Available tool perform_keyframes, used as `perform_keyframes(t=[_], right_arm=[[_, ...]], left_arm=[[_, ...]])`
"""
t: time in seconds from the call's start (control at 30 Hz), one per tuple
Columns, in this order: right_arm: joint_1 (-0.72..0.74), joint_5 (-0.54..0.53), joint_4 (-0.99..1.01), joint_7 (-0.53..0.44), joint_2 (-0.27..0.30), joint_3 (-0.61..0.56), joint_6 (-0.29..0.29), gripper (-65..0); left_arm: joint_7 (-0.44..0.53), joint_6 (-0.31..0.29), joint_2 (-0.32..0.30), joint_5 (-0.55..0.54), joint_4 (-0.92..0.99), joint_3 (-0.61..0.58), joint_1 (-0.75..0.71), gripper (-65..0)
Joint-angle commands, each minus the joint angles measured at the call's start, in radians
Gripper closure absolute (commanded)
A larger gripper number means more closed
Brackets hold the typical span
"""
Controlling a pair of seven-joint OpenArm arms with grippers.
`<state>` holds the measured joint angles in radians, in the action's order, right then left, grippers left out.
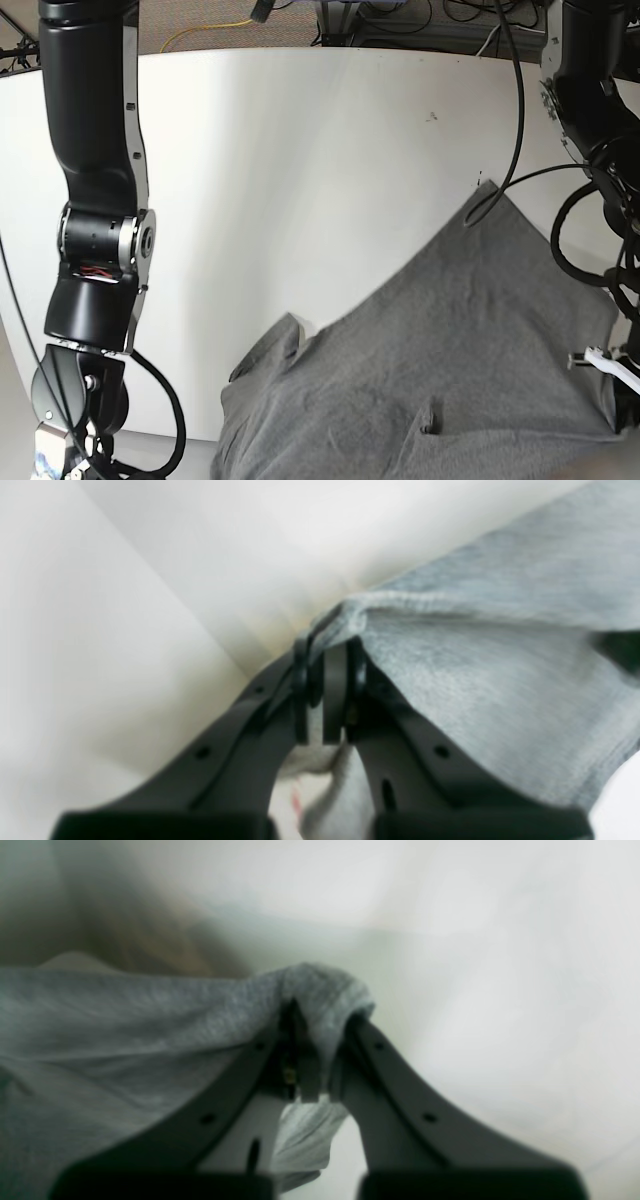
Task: Fold the T-shirt properly
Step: 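Lift the shirt with both grippers and stretch it apart in the air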
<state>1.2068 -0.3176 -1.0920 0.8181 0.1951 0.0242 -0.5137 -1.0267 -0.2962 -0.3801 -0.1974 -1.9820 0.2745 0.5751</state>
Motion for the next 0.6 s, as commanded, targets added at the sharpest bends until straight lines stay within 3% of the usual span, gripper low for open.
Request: perform_keyframes(t=[0.0,0.1,0.23,0.3,0.37,0.47,0.57], right_arm=[[0.095,-0.01,-0.024,0.001,0.013,0.001,-0.009,0.0],[0.099,-0.008,-0.026,0.059,0.027,0.006,-0.05,0.0],[0.099,-0.008,-0.086,0.102,0.056,0.006,-0.064,0.0],[0.099,-0.008,-0.129,0.137,0.062,0.009,-0.064,0.0],[0.067,-0.008,-0.156,0.142,0.07,0.009,-0.064,0.0],[-0.026,-0.024,-0.219,0.151,0.082,0.033,-0.064,0.0],[-0.144,-0.041,-0.288,0.183,0.088,0.084,-0.064,0.0]], left_arm=[[0.026,0.01,-0.043,0.013,-0.013,0.004,0.096,0.0],[0.026,0.01,-0.082,0.013,-0.012,-0.014,0.161,0.0],[0.019,0.009,-0.084,0.013,-0.015,-0.062,0.167,0.0],[0.004,0.001,-0.084,0.011,-0.017,-0.065,0.136,0.0],[0.004,-0.045,-0.078,0.011,-0.017,-0.068,0.095,0.0],[0.004,-0.09,-0.064,0.013,-0.027,-0.087,0.006,0.0],[0.004,-0.096,-0.035,0.013,-0.035,-0.083,-0.111,0.0]])
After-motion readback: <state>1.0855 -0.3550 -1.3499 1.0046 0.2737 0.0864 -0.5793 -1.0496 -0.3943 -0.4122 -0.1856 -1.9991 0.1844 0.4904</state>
